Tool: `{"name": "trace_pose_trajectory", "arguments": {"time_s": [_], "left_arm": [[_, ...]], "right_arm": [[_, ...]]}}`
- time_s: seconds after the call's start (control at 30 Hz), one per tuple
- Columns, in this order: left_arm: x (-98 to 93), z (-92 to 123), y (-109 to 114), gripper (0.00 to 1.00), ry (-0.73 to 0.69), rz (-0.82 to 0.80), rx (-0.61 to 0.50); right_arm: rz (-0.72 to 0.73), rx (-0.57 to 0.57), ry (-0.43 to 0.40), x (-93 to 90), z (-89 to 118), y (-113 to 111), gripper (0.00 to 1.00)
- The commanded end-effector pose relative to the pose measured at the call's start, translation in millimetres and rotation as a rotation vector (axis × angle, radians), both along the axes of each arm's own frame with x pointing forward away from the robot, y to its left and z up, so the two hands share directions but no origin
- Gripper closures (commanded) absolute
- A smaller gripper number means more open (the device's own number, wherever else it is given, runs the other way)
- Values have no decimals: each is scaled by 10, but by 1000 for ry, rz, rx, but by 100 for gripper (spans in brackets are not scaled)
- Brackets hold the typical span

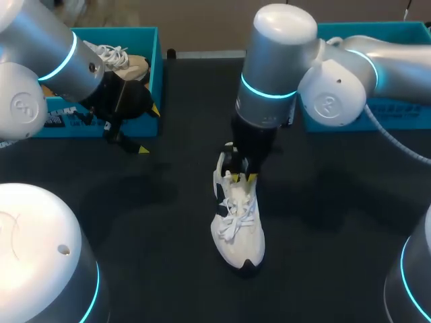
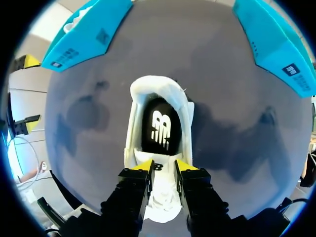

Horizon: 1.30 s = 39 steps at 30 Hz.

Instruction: Take the shoe out of the shoebox, open the shoe tongue, remove and reinsert the insole, then place the shoe into the shoebox

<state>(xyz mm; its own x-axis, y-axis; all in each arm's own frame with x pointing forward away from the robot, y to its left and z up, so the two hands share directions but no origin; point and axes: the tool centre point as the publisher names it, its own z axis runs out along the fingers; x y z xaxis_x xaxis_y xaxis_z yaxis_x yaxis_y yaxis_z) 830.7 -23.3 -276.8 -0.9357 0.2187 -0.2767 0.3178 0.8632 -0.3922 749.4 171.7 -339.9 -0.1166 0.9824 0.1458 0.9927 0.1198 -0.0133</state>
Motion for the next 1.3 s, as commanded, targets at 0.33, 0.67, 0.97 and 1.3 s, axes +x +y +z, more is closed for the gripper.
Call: {"name": "trace_pose_trajectory", "arguments": {"time_s": [0.33, 0.67, 0.97, 1.3], "left_arm": [[-6, 2, 1, 0, -1, 0, 2], [-6, 2, 1, 0, -1, 0, 2], [-6, 2, 1, 0, -1, 0, 2], [-6, 2, 1, 0, -1, 0, 2]], "right_arm": [[354, -103, -145, 174, 347, -22, 50], [341, -137, -201, 195, 410, -53, 0], [341, -137, -201, 195, 410, -53, 0], [807, -102, -309, 349, 520, -105, 0]]}}
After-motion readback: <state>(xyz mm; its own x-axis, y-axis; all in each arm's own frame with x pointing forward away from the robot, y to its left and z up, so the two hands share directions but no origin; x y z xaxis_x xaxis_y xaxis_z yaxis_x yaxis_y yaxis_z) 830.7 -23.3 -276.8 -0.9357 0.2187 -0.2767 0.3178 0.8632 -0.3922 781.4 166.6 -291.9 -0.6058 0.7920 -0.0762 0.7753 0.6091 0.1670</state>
